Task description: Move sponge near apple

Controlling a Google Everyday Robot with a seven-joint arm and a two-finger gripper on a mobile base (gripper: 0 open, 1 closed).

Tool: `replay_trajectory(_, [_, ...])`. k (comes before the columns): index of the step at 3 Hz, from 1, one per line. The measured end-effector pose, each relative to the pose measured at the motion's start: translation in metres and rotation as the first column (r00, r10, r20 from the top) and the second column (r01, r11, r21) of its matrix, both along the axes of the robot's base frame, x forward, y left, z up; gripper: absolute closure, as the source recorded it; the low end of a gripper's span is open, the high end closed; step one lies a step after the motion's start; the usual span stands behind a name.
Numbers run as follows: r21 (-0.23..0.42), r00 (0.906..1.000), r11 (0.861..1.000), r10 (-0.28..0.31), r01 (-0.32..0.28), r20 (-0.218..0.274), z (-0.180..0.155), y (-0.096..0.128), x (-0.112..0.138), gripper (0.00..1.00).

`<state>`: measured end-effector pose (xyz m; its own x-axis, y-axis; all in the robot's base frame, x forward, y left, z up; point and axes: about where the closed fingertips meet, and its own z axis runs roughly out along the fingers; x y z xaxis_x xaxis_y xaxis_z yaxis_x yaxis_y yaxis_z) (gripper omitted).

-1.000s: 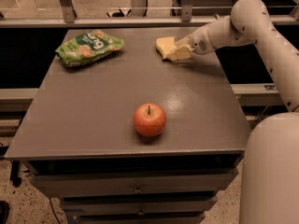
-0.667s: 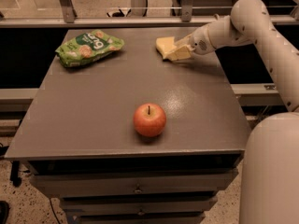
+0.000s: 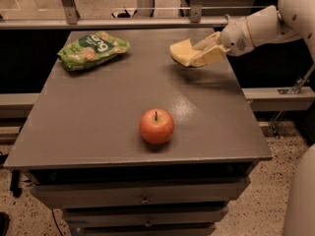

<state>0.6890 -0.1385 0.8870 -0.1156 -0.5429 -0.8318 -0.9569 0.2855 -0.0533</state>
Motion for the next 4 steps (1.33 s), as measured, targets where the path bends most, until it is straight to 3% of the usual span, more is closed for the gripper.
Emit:
replay_trajectory(1, [-0.019, 0.9978, 0.998, 0.056, -0.056, 0.034, 0.032, -0.014, -0.043, 1.0])
replay_trajectory(2, [-0.044, 0.9949, 0.995, 0.089, -0.086, 0.048, 0.056, -0.017, -0.088, 1.0])
replay_trajectory(4, [-0.089, 0.9888, 0.985, 0.148, -0.149, -0.016, 0.043, 0.001, -0.168, 1.0])
